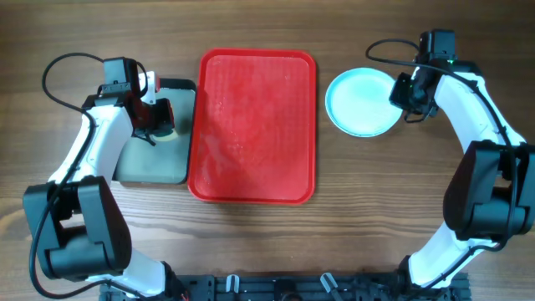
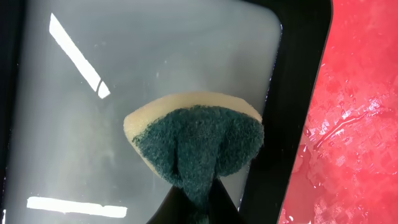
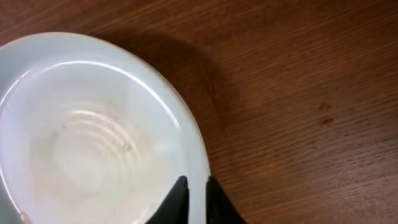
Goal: Clean dirty plates on tray and stack at the side
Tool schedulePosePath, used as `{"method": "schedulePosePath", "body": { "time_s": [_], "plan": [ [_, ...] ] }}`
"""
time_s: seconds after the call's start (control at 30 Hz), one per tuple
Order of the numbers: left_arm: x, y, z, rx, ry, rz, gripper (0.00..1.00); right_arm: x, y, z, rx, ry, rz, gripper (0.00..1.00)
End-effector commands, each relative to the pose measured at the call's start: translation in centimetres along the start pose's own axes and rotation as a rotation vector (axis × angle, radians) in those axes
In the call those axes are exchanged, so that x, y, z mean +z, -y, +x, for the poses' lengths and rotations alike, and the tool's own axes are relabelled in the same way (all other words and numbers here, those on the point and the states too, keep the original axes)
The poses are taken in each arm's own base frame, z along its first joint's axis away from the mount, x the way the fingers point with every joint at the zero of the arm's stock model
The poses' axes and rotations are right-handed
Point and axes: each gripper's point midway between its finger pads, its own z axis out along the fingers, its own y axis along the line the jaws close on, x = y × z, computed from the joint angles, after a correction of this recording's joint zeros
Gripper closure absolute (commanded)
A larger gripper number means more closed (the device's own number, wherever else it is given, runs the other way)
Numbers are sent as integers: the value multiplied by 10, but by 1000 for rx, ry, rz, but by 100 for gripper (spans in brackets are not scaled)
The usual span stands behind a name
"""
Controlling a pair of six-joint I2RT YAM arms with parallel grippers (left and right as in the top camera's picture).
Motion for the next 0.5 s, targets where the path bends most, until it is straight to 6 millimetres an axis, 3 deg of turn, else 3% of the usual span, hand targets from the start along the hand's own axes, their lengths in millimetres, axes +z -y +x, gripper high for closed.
{"method": "schedulePosePath", "body": {
  "time_s": [0.0, 0.13, 0.2, 0.4, 0.47],
  "plan": [
    [2, -4, -1, 20, 1, -18, 94, -5, 6, 3, -8, 2, 19, 85],
    [3, -5, 1, 20, -2, -19, 94, -5, 7, 4, -8, -3, 20, 65],
    [4, -5, 3, 19, -5, -19, 94, -5, 7, 4, -9, -2, 20, 44],
    [4, -5, 2, 20, 0, -19, 95, -5, -5, 6, -8, -19, -47, 23],
    [4, -7, 0, 21, 6, -29, 95, -6, -11, 8, -8, -29, -79, 7]
  ]
}}
